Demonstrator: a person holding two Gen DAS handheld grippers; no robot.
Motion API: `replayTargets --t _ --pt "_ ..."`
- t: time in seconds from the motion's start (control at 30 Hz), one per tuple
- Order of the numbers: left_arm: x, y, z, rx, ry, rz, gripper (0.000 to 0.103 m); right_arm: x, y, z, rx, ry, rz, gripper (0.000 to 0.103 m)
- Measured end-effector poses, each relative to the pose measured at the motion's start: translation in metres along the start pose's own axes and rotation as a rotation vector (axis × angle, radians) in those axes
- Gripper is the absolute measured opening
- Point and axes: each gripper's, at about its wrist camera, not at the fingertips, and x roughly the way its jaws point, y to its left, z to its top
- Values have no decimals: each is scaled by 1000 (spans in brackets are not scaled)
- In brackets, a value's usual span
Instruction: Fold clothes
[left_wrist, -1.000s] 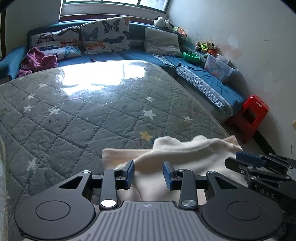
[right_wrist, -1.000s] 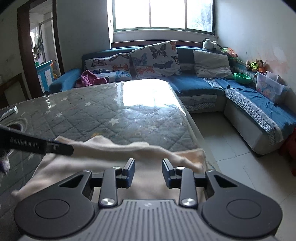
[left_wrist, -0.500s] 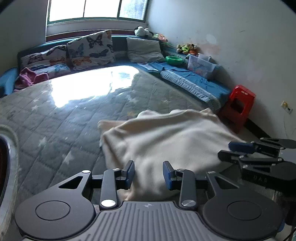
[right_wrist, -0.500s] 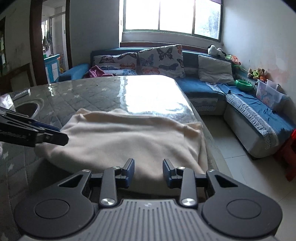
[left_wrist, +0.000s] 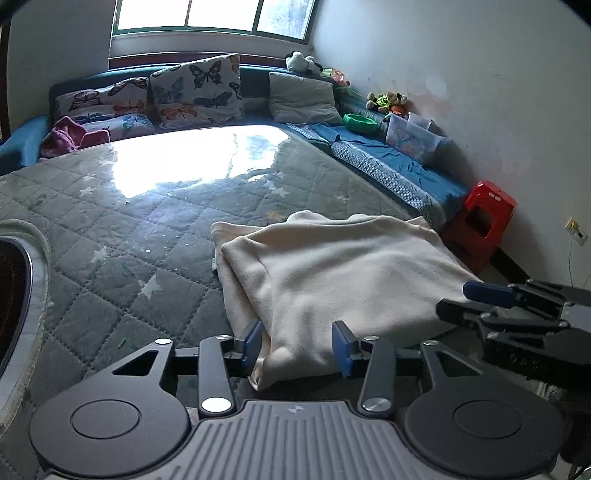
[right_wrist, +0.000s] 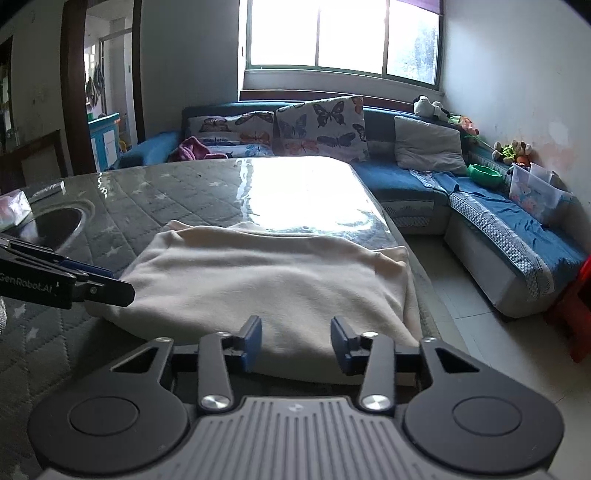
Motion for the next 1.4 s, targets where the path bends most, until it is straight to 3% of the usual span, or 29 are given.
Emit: replayTargets --t 0.23,0.33,0.47,0.6,0.83,1.2,1.4 --pt "-14 -2 -9 -4 -3 16 62 -10 10 -5 22 -7 12 67" --pt "-20 -1 -16 -6 -3 23 67 -14 16 -7 26 -11 16 70" --pt "-30 0 -23 -4 -10 29 71 -19 24 -13 32 -13 14 82" --pt "-40 2 -28 -4 -23 48 77 -22 30 -17 42 -16 9 85" --pt "-54 6 -39 -3 -38 67 87 -31 43 -20 27 -35 -21 102" --pt "-68 3 -51 22 -78 67 103 -40 54 -26 29 -39 -51 103" --pt "-69 1 -54 11 -80 58 103 -47 57 -28 30 -52 -99 103"
